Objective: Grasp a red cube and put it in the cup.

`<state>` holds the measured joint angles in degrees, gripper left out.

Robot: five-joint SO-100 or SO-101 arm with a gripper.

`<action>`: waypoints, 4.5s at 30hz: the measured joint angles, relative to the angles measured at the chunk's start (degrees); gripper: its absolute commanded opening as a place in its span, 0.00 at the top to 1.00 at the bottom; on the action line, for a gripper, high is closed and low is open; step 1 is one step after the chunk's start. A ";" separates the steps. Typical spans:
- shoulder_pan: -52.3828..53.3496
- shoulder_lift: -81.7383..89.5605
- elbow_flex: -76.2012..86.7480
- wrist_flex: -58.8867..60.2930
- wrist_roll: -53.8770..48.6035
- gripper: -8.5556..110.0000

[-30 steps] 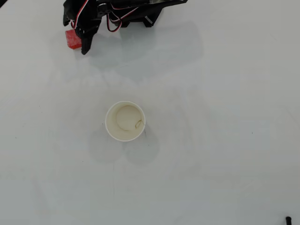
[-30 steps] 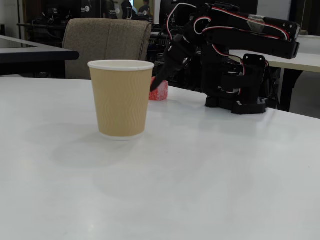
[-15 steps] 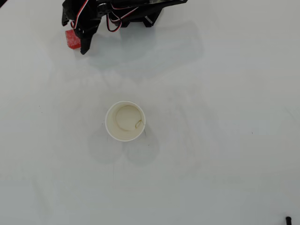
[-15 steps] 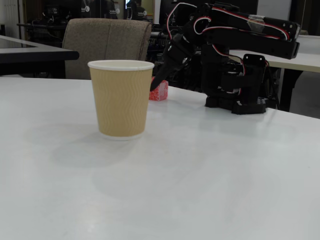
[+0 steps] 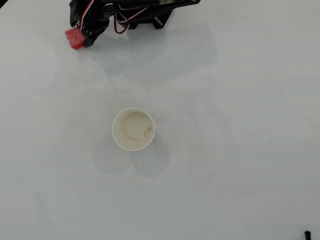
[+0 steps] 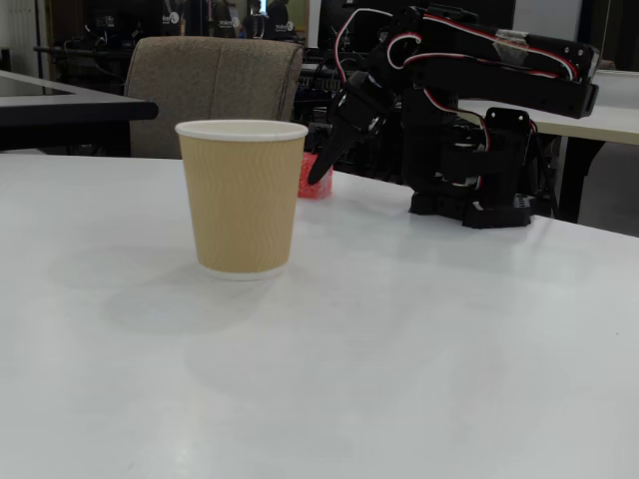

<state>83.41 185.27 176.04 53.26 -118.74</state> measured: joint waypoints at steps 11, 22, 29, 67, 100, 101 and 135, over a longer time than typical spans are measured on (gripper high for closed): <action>0.00 0.00 0.00 -0.26 0.00 0.85; -9.05 0.00 0.00 -18.02 0.70 0.87; -17.14 0.00 0.00 -30.67 6.24 0.87; -65.83 0.00 0.00 -43.33 13.01 0.87; -69.79 0.00 0.00 -44.47 21.53 0.87; -69.87 0.00 0.00 -44.21 21.80 0.86; -54.76 0.00 0.00 -38.58 53.70 0.81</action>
<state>28.65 185.27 176.04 14.68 -65.04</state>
